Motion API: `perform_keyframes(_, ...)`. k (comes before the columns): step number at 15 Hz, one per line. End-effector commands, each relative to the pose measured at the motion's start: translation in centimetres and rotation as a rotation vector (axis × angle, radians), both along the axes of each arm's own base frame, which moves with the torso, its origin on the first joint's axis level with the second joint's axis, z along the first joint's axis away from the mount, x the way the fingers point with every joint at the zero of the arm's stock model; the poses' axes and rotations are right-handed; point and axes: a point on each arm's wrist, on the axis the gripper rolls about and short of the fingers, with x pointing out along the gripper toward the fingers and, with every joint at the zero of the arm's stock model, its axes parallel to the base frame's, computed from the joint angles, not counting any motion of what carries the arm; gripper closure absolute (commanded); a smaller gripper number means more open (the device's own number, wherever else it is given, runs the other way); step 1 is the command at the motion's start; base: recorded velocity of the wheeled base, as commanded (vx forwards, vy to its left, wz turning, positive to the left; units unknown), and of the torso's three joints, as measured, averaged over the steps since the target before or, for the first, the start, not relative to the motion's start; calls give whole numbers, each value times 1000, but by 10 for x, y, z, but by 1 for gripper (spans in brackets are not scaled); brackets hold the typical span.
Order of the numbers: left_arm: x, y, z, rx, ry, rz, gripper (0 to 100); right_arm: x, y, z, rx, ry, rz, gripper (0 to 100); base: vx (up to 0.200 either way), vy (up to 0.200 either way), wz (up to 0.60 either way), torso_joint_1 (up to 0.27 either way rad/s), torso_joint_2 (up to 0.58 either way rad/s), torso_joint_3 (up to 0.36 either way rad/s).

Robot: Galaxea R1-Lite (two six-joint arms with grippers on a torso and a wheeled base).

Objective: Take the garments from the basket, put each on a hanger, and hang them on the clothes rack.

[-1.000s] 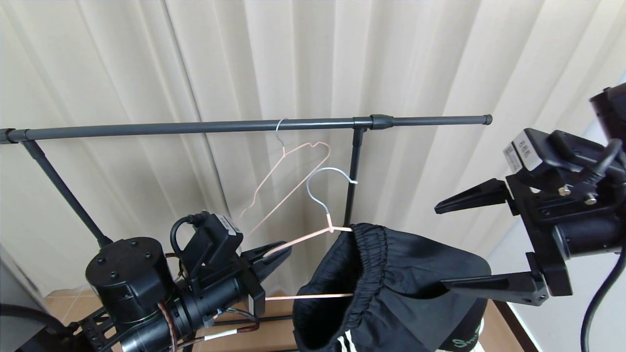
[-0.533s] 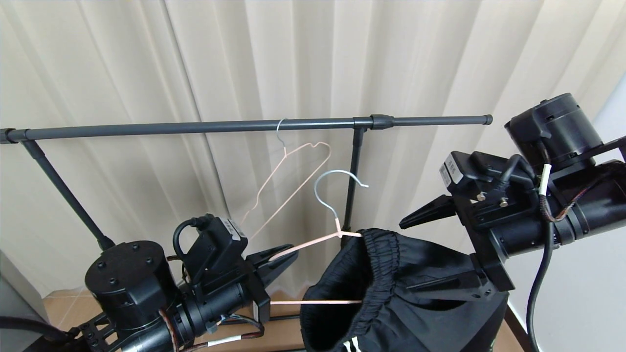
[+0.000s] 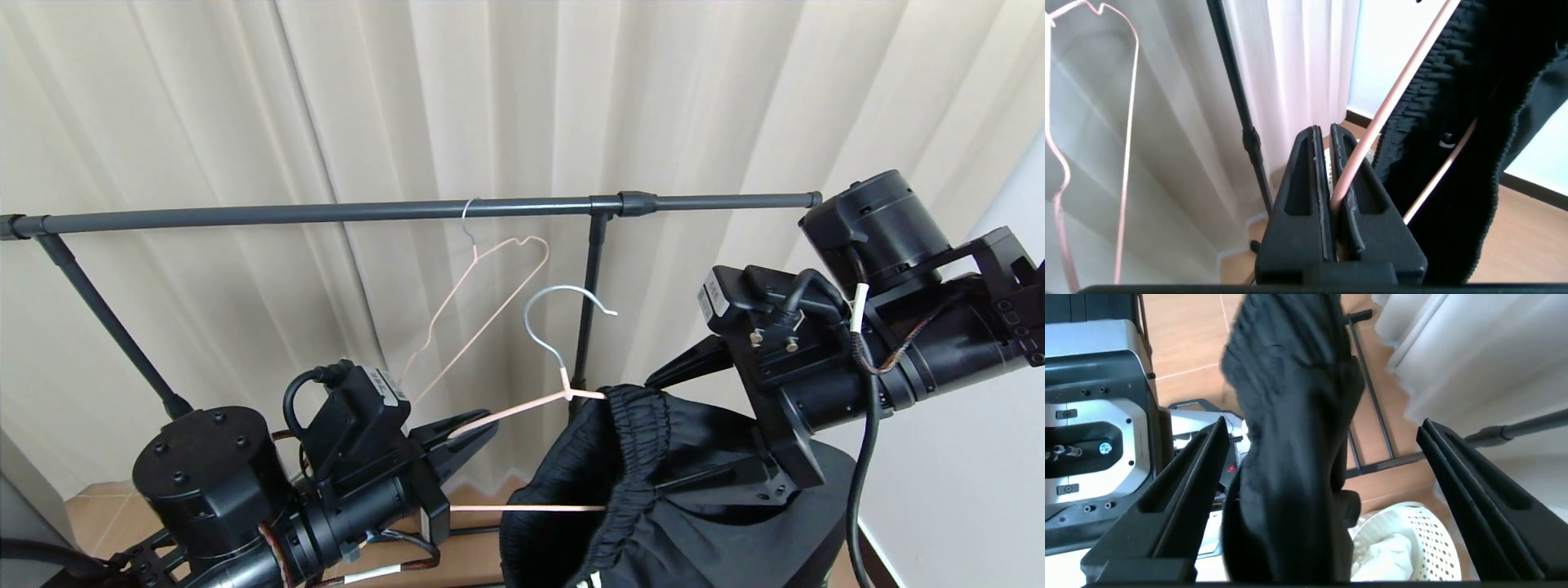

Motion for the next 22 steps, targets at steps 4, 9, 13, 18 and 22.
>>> perform_keyframes(4,-3,2,-1,5,6,0,100,7,7,-6,-10,16,10,0,0,0,0,0,0,0)
perform_keyframes(9,-3,3,0,1,3,0,100,9,9,-9,-14,24,12,100,0,0,0,0,0,0)
perform_keyframes(13,-3,3,0,2,4,1,100,7,8,-8,-14,26,14,100,0,0,0,0,0,0)
perform_keyframes(18,-4,4,2,-3,-2,1,100,0,5,-4,-8,15,14,100,0,0,0,0,0,0)
perform_keyframes(22,-4,4,2,-3,-6,4,100,-3,3,-2,-8,14,14,100,0,0,0,0,0,0)
